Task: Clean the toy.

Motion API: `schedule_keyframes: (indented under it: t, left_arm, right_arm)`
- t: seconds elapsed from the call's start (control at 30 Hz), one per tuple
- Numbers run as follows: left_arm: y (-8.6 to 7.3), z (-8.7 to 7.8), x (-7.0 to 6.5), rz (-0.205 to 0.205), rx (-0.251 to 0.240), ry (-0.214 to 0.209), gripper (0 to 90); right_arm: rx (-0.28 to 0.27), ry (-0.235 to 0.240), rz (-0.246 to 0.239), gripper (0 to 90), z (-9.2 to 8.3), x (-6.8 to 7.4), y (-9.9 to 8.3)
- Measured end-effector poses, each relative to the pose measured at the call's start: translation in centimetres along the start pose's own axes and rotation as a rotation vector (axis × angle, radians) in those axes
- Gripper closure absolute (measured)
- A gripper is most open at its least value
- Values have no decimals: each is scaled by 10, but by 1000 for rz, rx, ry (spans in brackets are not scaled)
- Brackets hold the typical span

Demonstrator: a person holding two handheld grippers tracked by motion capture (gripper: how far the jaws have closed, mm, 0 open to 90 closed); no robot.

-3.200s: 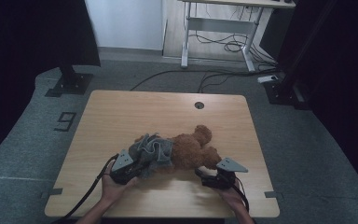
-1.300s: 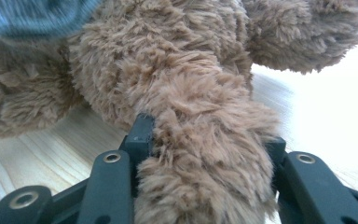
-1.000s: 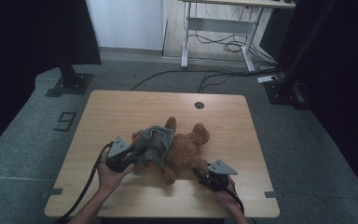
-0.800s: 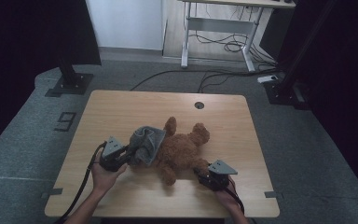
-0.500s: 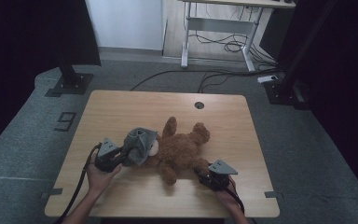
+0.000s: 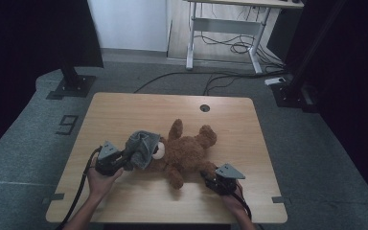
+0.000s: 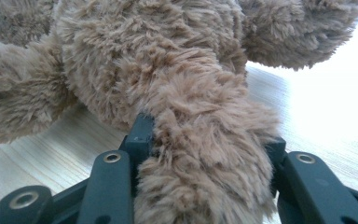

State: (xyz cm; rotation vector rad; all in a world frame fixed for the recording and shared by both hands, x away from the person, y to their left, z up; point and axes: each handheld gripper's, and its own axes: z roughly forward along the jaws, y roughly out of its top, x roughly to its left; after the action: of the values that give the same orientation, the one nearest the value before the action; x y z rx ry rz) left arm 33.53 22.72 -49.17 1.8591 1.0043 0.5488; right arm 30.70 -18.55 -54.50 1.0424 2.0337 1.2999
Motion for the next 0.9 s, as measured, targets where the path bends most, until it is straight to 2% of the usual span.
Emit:
schedule_keyframes:
  t: [0.13, 0.33, 0.53, 0.7, 0.8, 0.9]
  left_arm:
    - [-4, -15, 9, 3, 6, 25, 785]
    - [-25, -38, 21, 8, 56, 71, 784]
    - [-43, -57, 35, -32, 94, 109, 776]
    - [-55, -70, 44, -71, 128, 118, 767]
    - [-63, -73, 43, -73, 165, 121, 745]
    - [-68, -67, 41, -67, 189, 120, 674]
  right_arm:
    - [0, -5, 2, 530, 0, -1, 0]
    - [-2, -8, 5, 530, 0, -2, 0]
    - [2, -19, 8, 531, 1, -1, 0]
    - [3, -20, 8, 531, 0, -1, 0]
    - [4, -19, 8, 531, 0, -2, -1]
    - [4, -17, 11, 531, 1, -2, -1]
